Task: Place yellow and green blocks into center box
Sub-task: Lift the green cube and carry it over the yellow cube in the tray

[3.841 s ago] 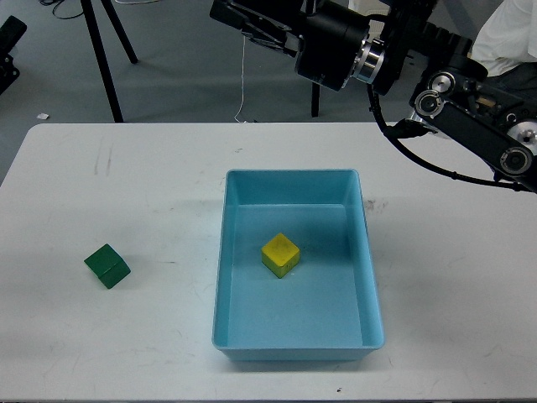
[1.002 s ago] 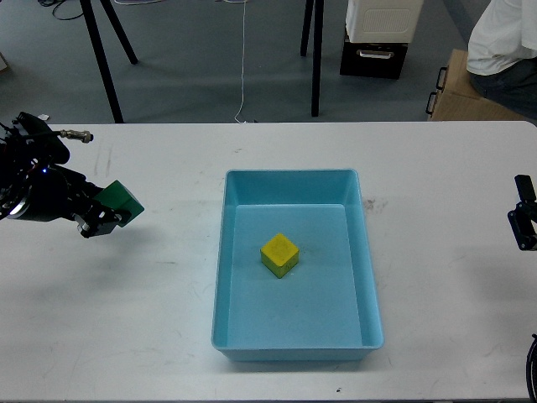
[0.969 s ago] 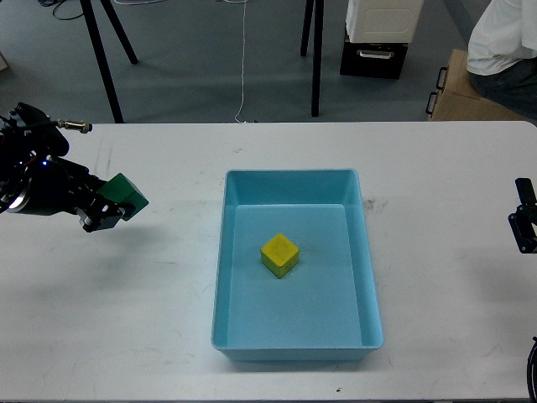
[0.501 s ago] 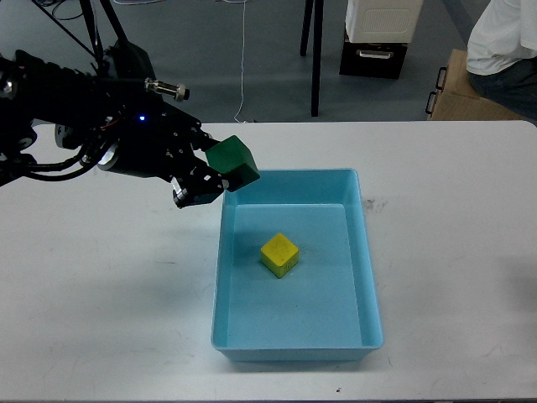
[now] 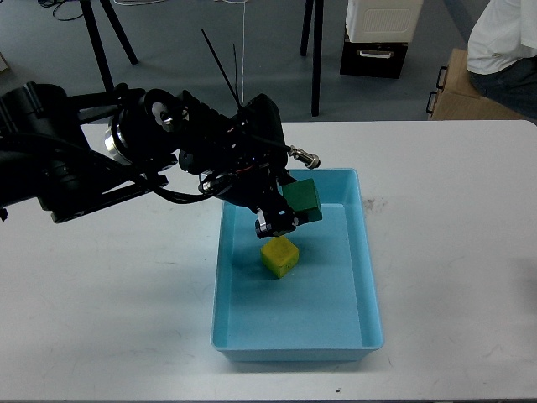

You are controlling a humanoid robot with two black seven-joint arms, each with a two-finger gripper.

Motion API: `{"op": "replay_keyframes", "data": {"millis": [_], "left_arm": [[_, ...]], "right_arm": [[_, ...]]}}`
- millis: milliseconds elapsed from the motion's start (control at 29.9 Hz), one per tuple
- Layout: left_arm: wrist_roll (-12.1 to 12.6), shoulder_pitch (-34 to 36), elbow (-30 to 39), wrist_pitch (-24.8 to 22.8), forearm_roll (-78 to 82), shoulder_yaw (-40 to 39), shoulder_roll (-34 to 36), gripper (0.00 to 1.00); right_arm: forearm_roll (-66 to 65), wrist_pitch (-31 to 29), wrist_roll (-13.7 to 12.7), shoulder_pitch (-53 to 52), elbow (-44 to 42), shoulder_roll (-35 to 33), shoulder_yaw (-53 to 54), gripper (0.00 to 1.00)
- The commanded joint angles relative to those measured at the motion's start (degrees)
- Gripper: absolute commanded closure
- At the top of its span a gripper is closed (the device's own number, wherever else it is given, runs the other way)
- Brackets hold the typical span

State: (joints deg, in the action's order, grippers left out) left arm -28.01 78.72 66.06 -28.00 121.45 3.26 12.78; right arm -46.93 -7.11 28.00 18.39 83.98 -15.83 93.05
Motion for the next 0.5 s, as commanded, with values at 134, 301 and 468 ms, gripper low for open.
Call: {"op": "replay_keyframes", "data": {"millis": [134,301,468], "left_arm": [[0.01,-1.2,-3.13,0.0,0.01,0.34,-2.58,0.65],[0.01,-2.25,-4.01,0.0,0.01,0.34,-2.5,0.57],[0.01,-2.69,-3.93,0.0,0.01,0.34,-2.49,0.51]], "right_arm": [[0.0,-0.01,0.0,-0.28,-0.48,0.0,-0.06,0.01],[0.0,-0.01,0.0,-0.37,-0.48,0.0,-0.06,0.01],[0.0,-0.01,0.0,-0.37,-0.48,0.0,-0.06,0.01]]}}
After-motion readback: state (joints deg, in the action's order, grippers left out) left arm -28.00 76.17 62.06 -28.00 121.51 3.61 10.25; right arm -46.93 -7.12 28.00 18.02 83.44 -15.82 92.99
